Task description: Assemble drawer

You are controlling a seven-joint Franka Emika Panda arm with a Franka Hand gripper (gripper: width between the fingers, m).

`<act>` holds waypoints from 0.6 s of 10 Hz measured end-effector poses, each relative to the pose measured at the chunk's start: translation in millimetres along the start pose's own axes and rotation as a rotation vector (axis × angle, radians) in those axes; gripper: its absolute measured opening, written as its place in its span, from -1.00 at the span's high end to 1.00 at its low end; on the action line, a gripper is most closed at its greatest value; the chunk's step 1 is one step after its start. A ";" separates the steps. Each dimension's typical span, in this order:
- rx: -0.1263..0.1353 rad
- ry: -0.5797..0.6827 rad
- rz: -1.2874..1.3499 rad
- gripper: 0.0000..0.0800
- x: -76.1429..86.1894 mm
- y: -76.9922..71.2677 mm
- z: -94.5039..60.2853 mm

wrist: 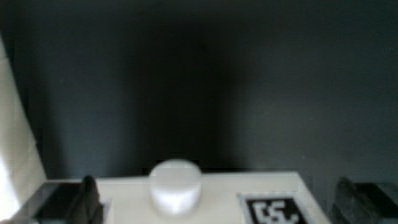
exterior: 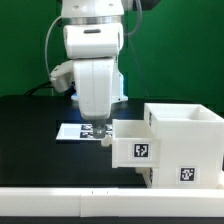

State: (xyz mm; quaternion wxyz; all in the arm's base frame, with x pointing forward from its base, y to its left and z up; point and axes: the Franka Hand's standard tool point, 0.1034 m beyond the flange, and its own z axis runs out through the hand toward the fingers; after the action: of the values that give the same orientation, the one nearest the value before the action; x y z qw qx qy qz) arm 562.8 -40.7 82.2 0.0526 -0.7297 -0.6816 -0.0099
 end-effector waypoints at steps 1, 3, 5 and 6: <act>0.002 0.000 0.001 -0.62 -2.5 -3.9 4.6; 0.018 -0.002 0.005 -0.62 -11.1 -12.7 11.8; 0.028 -0.001 0.004 -0.62 -8.9 -17.9 16.2; 0.029 0.001 0.005 -0.62 -6.4 -21.0 18.7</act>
Offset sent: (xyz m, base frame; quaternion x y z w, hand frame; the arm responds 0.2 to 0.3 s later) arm -0.0104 -0.0024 -0.0097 0.0036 0.0106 -0.0027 0.9999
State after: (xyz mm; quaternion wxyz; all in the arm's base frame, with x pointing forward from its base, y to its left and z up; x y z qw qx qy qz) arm 540.4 -44.0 64.4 0.0636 -0.7305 -0.6800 0.0000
